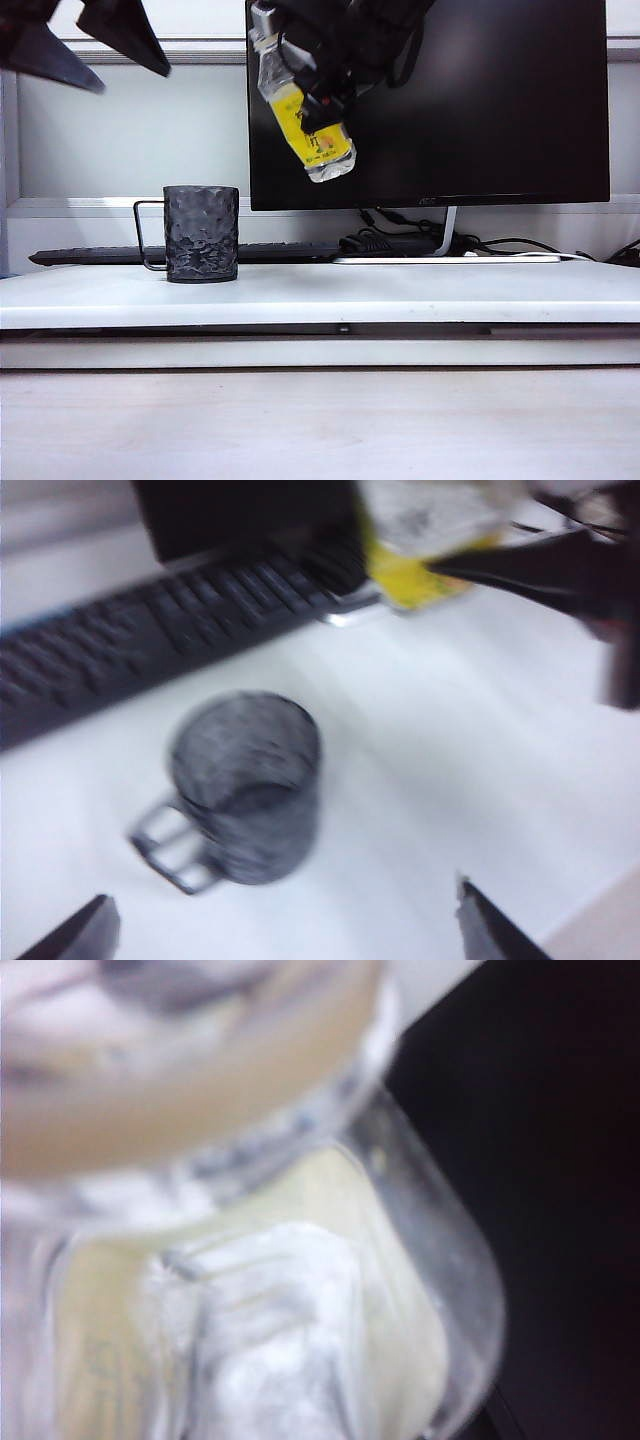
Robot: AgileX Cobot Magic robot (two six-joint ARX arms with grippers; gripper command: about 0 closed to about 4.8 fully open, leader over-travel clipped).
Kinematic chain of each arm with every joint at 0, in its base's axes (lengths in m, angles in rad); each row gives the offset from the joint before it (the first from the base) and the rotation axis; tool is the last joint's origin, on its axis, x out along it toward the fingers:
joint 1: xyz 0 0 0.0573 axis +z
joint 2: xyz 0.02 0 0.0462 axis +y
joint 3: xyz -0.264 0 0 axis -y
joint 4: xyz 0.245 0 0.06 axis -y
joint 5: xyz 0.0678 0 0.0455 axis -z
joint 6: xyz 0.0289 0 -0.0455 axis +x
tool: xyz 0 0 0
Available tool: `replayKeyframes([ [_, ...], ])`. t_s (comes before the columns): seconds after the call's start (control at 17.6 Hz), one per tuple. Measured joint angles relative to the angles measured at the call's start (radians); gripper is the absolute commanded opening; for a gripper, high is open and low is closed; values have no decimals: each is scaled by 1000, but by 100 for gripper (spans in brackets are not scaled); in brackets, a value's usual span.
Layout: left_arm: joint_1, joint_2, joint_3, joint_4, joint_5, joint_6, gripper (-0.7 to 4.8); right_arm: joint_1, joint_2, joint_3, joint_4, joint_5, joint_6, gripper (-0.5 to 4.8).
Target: Carefully pick up the bottle and pour some water from the bottle into the cup.
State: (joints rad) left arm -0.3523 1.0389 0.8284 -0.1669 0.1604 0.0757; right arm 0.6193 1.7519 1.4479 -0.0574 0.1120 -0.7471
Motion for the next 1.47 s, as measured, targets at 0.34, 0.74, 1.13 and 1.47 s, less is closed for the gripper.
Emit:
replayKeyframes([
  [0.34, 0, 11, -28, 31, 21, -23, 479, 24, 55, 1, 69, 0, -103, 207],
  [0.74, 0, 14, -28, 35, 39, -23, 479, 69, 122, -1, 127, 16, -228, 198],
  [1.13, -2, 14, -28, 16, 95, -26, 479, 39, 257, 121, 195, 65, -273, 198],
  [1.47, -3, 14, -28, 13, 110, -27, 479, 5, 322, 205, 188, 70, -327, 198],
])
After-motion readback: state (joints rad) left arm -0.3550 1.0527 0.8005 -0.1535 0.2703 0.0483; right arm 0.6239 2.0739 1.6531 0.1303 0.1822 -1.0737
